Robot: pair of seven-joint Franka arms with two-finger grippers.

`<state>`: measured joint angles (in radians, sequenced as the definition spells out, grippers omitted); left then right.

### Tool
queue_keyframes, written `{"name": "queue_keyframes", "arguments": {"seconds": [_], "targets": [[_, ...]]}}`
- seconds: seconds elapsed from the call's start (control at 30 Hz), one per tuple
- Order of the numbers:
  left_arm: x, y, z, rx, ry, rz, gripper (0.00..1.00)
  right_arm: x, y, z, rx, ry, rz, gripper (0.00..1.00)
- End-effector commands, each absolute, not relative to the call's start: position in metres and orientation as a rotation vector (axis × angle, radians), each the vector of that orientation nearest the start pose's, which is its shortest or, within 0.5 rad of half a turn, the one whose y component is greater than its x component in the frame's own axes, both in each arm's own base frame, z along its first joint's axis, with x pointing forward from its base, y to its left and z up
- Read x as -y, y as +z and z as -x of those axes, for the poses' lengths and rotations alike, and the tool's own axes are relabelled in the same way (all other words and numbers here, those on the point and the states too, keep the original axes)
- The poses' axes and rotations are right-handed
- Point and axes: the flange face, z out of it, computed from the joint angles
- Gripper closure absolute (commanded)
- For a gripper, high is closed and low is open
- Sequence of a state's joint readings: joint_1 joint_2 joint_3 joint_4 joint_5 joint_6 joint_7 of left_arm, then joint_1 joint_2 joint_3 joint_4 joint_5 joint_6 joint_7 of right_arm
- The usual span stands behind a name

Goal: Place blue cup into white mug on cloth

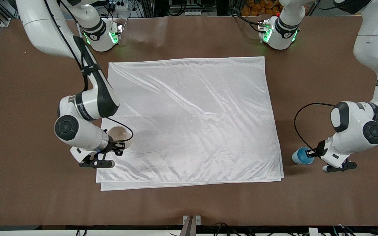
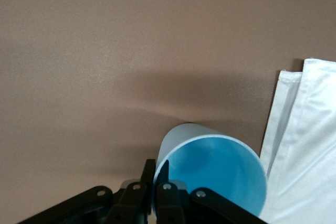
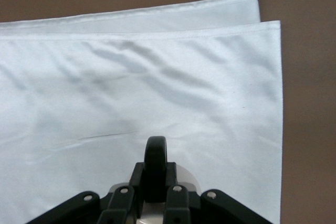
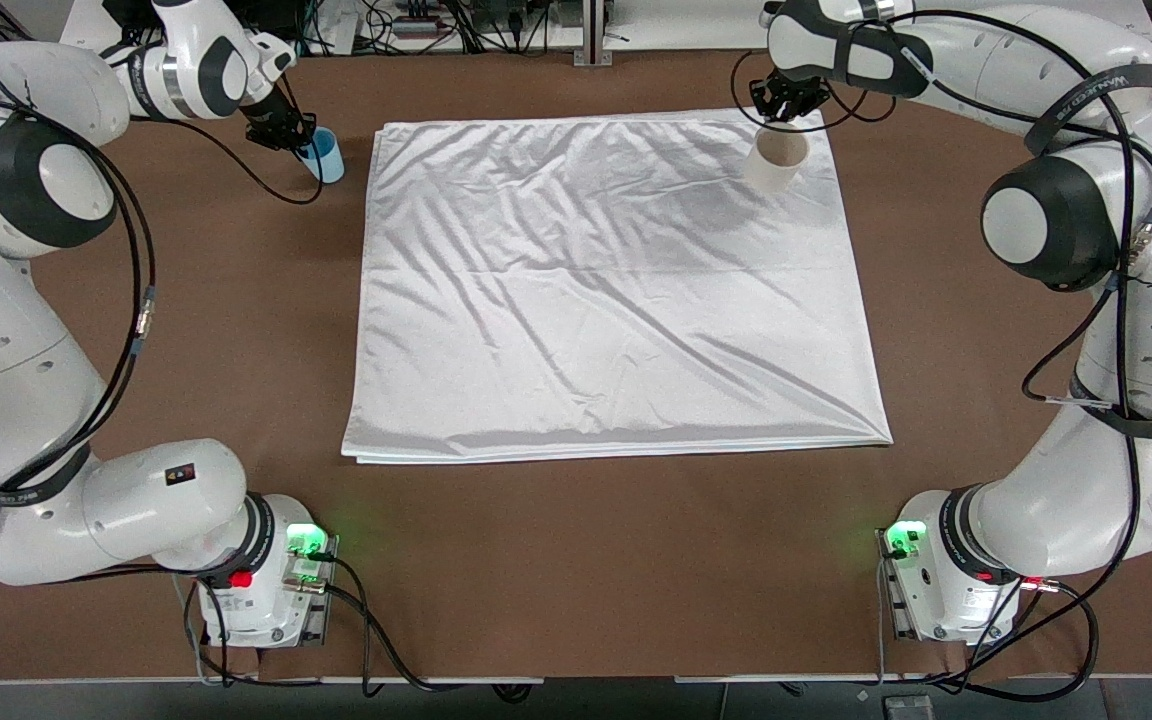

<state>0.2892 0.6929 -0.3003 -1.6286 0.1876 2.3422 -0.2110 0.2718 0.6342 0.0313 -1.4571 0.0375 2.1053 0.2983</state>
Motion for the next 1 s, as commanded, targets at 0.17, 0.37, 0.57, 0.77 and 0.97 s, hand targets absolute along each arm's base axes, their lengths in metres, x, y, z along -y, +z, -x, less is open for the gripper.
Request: {"name": "queue_keyframes", "arguments": {"seconds": [0.17,0.37,0.57,0.77,0.97], "targets": [[-0.013,0.237,-0.698,0.192,-0.115,3.175,1.00,-0.262,0.318,-0.679,-0.004,-0.006,3.081,1.00],[-0.012,0.243,-0.699,0.191,-0.127,3.174,1.00,-0.296,0.314,-0.672,-0.035,-0.011,3.077,1.00],[-0.009,0.249,-0.700,0.180,-0.142,3.172,1.00,-0.330,0.316,-0.666,-0.046,-0.028,3.068,1.00],[-0.001,0.265,-0.702,0.162,-0.174,3.172,1.00,-0.372,0.308,-0.658,-0.099,-0.037,3.057,1.00],[0.007,0.284,-0.703,0.142,-0.212,3.166,1.00,-0.404,0.294,-0.649,-0.089,-0.037,3.053,1.00]]}}
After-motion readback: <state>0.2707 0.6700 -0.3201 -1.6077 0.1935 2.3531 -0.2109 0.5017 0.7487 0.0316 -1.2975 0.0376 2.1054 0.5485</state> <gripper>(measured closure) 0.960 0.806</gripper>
